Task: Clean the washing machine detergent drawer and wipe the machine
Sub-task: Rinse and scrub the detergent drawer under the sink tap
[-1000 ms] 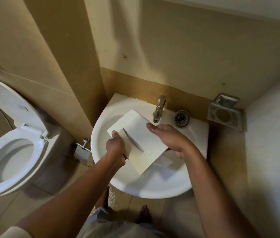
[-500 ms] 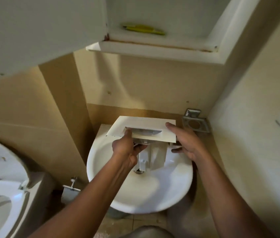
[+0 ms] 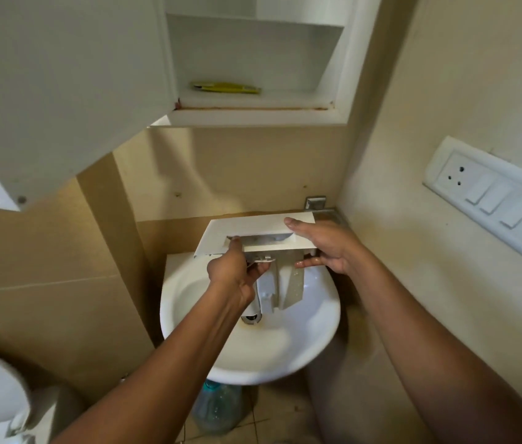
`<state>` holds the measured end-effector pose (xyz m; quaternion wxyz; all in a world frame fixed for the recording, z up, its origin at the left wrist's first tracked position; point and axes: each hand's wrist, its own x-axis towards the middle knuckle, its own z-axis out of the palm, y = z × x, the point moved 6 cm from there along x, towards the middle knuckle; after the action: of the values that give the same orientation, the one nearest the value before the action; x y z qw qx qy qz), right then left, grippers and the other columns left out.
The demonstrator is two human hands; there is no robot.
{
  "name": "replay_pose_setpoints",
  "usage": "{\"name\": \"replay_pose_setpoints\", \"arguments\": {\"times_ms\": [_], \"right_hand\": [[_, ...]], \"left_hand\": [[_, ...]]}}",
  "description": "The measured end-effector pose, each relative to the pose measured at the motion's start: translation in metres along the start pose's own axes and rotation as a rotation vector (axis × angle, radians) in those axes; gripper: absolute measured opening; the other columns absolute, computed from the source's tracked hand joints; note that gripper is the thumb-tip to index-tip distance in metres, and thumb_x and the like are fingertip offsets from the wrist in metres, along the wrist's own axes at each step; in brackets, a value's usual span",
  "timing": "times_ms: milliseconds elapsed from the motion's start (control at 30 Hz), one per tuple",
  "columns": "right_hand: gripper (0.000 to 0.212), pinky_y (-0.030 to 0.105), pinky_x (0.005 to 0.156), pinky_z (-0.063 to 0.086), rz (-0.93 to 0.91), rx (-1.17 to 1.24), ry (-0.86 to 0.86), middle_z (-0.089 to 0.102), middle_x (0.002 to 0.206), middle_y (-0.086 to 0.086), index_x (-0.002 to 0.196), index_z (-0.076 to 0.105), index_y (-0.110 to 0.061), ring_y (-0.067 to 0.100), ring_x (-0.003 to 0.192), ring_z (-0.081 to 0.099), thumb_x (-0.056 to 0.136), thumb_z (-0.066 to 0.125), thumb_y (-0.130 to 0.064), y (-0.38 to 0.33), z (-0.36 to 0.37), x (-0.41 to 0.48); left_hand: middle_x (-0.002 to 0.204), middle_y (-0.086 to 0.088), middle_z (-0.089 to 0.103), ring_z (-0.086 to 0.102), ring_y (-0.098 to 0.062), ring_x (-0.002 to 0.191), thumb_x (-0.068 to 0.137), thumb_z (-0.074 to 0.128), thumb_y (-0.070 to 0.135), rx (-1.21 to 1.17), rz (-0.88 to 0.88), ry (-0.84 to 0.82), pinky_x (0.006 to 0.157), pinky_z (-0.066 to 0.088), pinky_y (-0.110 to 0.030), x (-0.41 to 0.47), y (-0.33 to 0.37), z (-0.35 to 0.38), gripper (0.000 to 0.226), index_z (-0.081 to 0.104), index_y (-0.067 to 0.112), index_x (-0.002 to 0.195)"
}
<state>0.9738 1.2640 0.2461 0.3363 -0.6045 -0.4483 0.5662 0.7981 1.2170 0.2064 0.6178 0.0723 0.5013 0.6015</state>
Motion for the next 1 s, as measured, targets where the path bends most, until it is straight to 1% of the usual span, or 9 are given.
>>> {"name": "replay_pose_setpoints", "arguments": {"times_ms": [200, 367, 500, 633, 700, 733, 833, 900, 1000], "right_hand": [[0.05, 0.045, 0.073, 0.063, 0.006, 0.009, -0.012, 0.063, 0.128, 0.01, 0.12, 0.067, -0.011, 0.029, 0.103, 0.068, 0.083, 0.076, -0.044, -0.003, 0.004, -0.013], [0.063, 0.043, 0.065, 0.062, 0.022, 0.046, 0.019, 0.051, 0.141, 0.012, 0.126, 0.063, -0.013, 0.03, 0.098, 0.06, 0.077, 0.079, -0.05, 0.009, -0.005, 0.005], [0.088, 0.058, 0.085, 0.057, 0.024, 0.063, 0.142, 0.064, 0.127, 0.01, 0.126, 0.059, -0.012, 0.034, 0.11, 0.065, 0.058, 0.086, -0.061, 0.028, -0.026, 0.023], [0.071, 0.045, 0.079, 0.061, 0.038, 0.043, 0.155, 0.074, 0.106, 0.012, 0.111, 0.067, -0.01, 0.03, 0.086, 0.072, 0.065, 0.077, -0.064, 0.047, -0.05, 0.03], [0.05, 0.035, 0.059, 0.059, 0.021, 0.035, 0.148, 0.075, 0.096, 0.012, 0.105, 0.068, -0.008, 0.029, 0.073, 0.071, 0.081, 0.074, -0.052, 0.049, -0.061, 0.03], [0.046, 0.038, 0.056, 0.061, 0.008, 0.032, 0.143, 0.074, 0.094, 0.012, 0.104, 0.068, -0.008, 0.03, 0.073, 0.071, 0.084, 0.073, -0.048, 0.048, -0.065, 0.031], [0.069, 0.057, 0.08, 0.059, -0.007, -0.008, 0.12, 0.074, 0.104, 0.011, 0.112, 0.066, -0.005, 0.034, 0.092, 0.072, 0.073, 0.076, -0.06, 0.042, -0.071, 0.033], [0.093, 0.046, 0.092, 0.055, -0.017, -0.051, 0.089, 0.067, 0.122, 0.003, 0.122, 0.061, -0.008, 0.028, 0.108, 0.067, 0.059, 0.075, -0.074, 0.033, -0.071, 0.035], [0.08, 0.037, 0.077, 0.052, -0.162, -0.118, 0.06, 0.075, 0.108, 0.005, 0.107, 0.072, -0.019, 0.02, 0.092, 0.07, 0.054, 0.073, -0.078, -0.005, -0.067, 0.017]], "left_hand": [[0.105, -0.019, 0.067, 0.07, -0.031, 0.082, 0.098, 0.065, 0.021, -0.018, -0.015, -0.023, 0.067, 0.064, -0.042, -0.017, 0.0, -0.007, 0.03, 0.056, 0.003, 0.122], [0.11, -0.021, 0.068, 0.073, -0.032, 0.086, 0.092, 0.073, 0.024, 0.031, 0.023, -0.02, 0.064, 0.064, -0.037, -0.024, -0.005, -0.011, 0.039, 0.059, 0.001, 0.121], [0.107, -0.021, 0.073, 0.074, -0.035, 0.092, 0.091, 0.074, 0.029, 0.237, 0.039, -0.17, 0.081, 0.063, -0.042, -0.031, -0.012, -0.016, 0.036, 0.069, -0.001, 0.111], [0.121, -0.014, 0.073, 0.072, -0.032, 0.109, 0.083, 0.069, 0.055, 0.579, 0.021, -0.363, 0.096, 0.057, -0.051, -0.023, -0.02, -0.037, 0.061, 0.068, 0.005, 0.119], [0.123, -0.018, 0.071, 0.07, -0.039, 0.11, 0.081, 0.061, 0.068, 0.52, -0.086, -0.3, 0.094, 0.057, -0.054, -0.013, -0.026, -0.054, 0.077, 0.063, 0.002, 0.122], [0.125, -0.021, 0.068, 0.068, -0.043, 0.11, 0.079, 0.059, 0.073, 0.467, -0.119, -0.238, 0.093, 0.056, -0.056, -0.007, -0.027, -0.062, 0.087, 0.06, 0.0, 0.125], [0.135, -0.025, 0.056, 0.059, -0.051, 0.117, 0.078, 0.049, 0.083, 0.368, -0.131, -0.152, 0.096, 0.051, -0.064, 0.004, -0.016, -0.057, 0.102, 0.049, -0.001, 0.137], [0.136, -0.024, 0.055, 0.057, -0.048, 0.117, 0.083, 0.047, 0.08, 0.432, -0.109, -0.192, 0.09, 0.053, -0.062, -0.001, 0.001, -0.03, 0.093, 0.049, 0.006, 0.14], [0.109, -0.019, 0.063, 0.062, -0.031, 0.094, 0.09, 0.064, 0.054, 0.605, 0.0, -0.186, 0.083, 0.058, -0.057, -0.025, 0.034, 0.013, 0.058, 0.064, 0.01, 0.129]]}}
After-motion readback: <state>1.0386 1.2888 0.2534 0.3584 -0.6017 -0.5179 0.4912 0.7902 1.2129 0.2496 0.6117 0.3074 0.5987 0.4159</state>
